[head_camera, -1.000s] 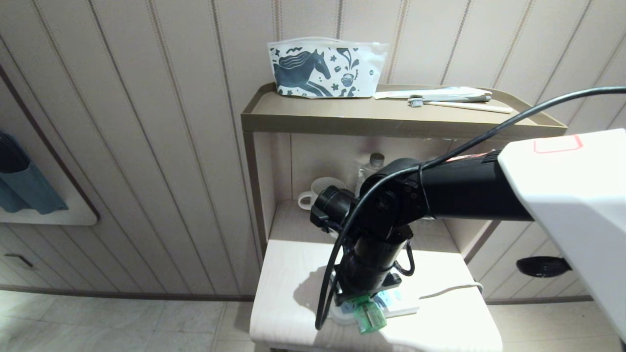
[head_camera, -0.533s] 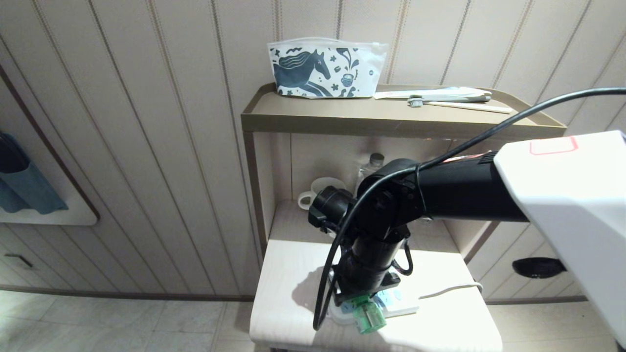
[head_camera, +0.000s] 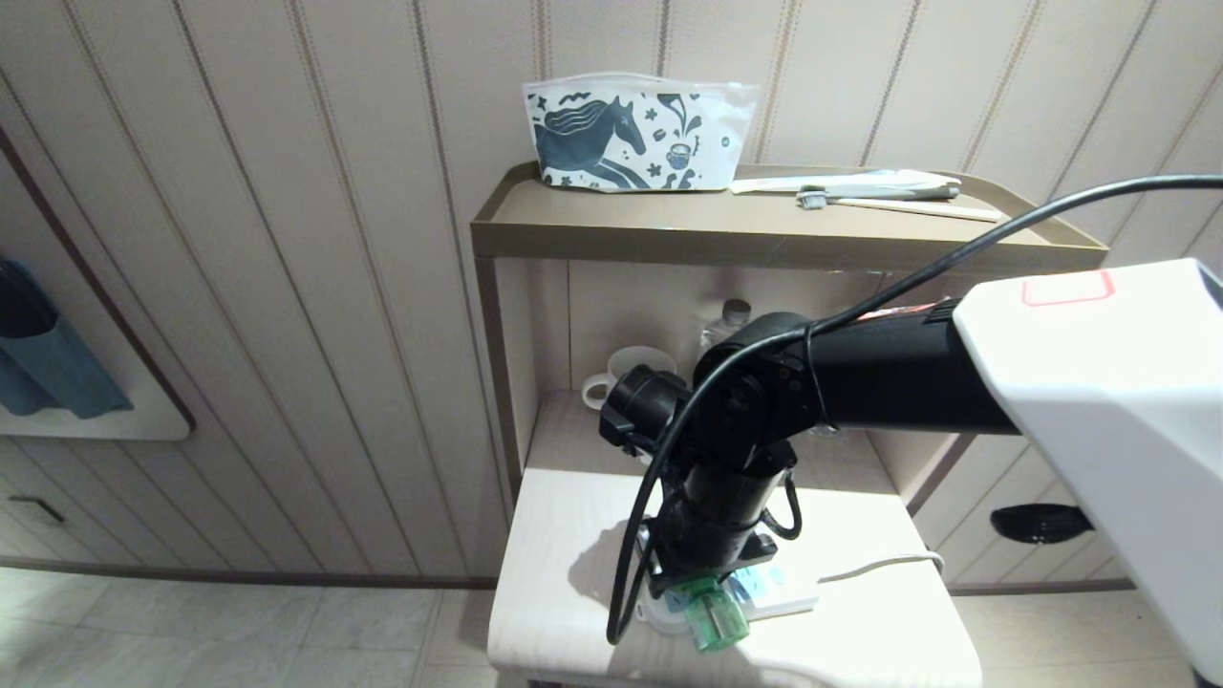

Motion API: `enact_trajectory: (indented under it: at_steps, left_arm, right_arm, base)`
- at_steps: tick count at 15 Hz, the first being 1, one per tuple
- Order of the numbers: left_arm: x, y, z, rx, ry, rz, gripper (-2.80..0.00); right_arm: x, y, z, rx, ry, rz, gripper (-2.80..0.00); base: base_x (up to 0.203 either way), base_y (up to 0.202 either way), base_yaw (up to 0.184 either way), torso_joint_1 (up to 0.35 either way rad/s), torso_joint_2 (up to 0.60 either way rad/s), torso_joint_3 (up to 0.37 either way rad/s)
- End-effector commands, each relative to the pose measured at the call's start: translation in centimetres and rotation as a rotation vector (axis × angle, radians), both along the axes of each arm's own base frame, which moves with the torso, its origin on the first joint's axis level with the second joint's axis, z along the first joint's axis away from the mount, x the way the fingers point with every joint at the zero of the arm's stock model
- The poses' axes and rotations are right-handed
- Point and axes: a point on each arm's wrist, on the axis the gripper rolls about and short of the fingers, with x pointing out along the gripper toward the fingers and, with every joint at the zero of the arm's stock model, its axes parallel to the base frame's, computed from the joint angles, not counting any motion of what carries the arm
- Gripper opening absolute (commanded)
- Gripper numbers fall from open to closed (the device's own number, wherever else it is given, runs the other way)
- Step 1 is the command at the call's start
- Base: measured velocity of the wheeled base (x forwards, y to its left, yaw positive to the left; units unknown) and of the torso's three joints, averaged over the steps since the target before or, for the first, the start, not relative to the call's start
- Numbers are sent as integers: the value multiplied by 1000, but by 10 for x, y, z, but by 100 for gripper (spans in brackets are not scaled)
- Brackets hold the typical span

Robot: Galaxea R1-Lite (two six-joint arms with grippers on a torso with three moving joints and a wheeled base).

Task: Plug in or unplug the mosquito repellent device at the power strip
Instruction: Insert the plug into the socket

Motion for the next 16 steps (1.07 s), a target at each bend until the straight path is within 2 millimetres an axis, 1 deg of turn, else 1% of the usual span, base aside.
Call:
enact_trajectory:
  at_steps: [1,3,6,16]
  left_arm:
    - [0,0,0,0,2,-1,-280]
    - [0,0,0,0,2,-1,-280]
    - [0,0,0,0,2,-1,-280]
    - [0,0,0,0,2,0,-280]
  right_arm:
    - [-1,0,-2,-9,9,-3,-280]
    - [0,-1,-2,-8,9,-6,-280]
    - [3,-1,-10,-21,25,-10,-280]
    - [10,4,-19,-31,32,-12,-280]
  base:
    - [0,0,0,0,0,0]
    - [0,0,0,0,0,0]
    - [0,0,0,0,0,0]
    - [0,0,0,0,0,0]
